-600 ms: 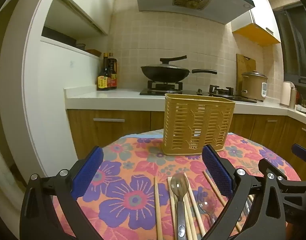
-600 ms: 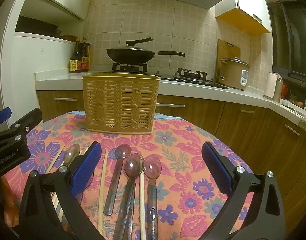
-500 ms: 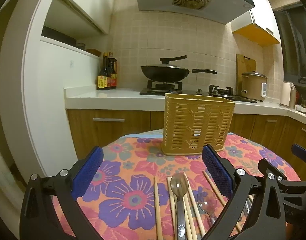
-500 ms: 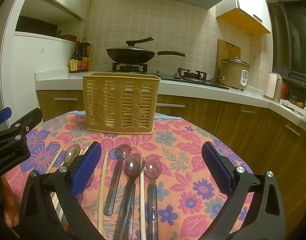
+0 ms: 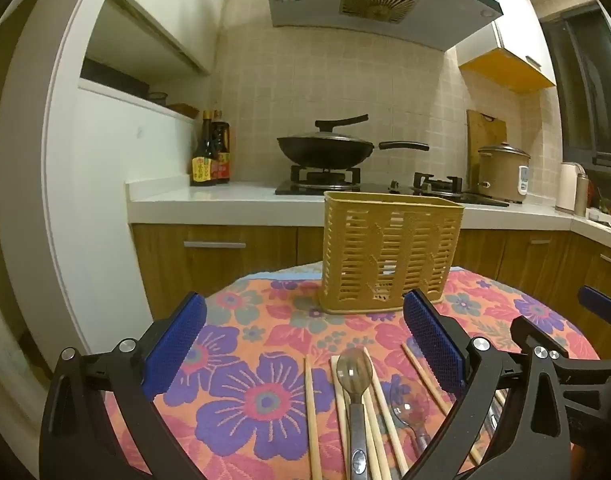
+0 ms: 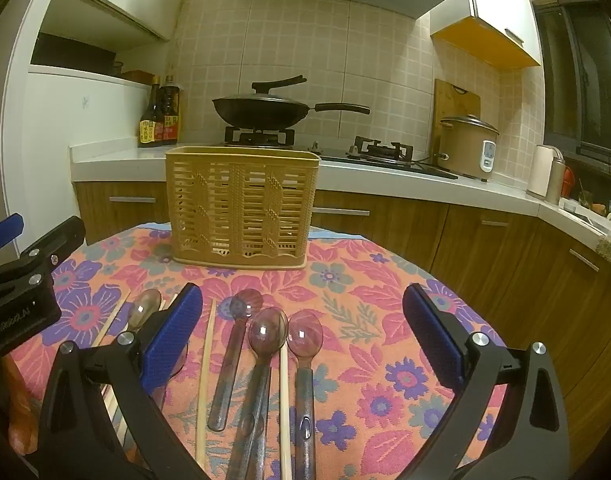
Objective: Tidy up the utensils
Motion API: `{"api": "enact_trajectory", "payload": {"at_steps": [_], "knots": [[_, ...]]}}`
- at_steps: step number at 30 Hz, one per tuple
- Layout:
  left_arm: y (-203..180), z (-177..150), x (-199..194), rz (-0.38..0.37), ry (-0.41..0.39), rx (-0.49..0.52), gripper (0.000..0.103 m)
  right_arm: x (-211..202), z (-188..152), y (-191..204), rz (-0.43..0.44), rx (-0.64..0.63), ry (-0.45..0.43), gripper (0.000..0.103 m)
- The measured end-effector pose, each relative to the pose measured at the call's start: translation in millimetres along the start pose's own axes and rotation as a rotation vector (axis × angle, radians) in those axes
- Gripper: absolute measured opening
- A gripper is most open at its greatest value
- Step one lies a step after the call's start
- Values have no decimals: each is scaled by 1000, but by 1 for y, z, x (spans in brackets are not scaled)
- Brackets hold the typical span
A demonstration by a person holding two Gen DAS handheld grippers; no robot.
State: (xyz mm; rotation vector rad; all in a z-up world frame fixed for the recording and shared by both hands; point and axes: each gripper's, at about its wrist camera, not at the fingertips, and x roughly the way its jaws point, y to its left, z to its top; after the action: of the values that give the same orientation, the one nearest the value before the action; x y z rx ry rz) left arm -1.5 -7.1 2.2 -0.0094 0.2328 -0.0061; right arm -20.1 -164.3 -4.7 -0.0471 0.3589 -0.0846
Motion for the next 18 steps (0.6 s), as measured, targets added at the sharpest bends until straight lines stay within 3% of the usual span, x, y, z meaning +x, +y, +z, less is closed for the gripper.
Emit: {"api": "enact_trajectory", "payload": {"at_steps": [11,18], "knots": [[-10,5,-8,-8,-46,42,96,5,9,10,-13,-31,-10,96],[1,3,-12,18,-69,0,96,12,6,-6,-24,38,13,96]]}}
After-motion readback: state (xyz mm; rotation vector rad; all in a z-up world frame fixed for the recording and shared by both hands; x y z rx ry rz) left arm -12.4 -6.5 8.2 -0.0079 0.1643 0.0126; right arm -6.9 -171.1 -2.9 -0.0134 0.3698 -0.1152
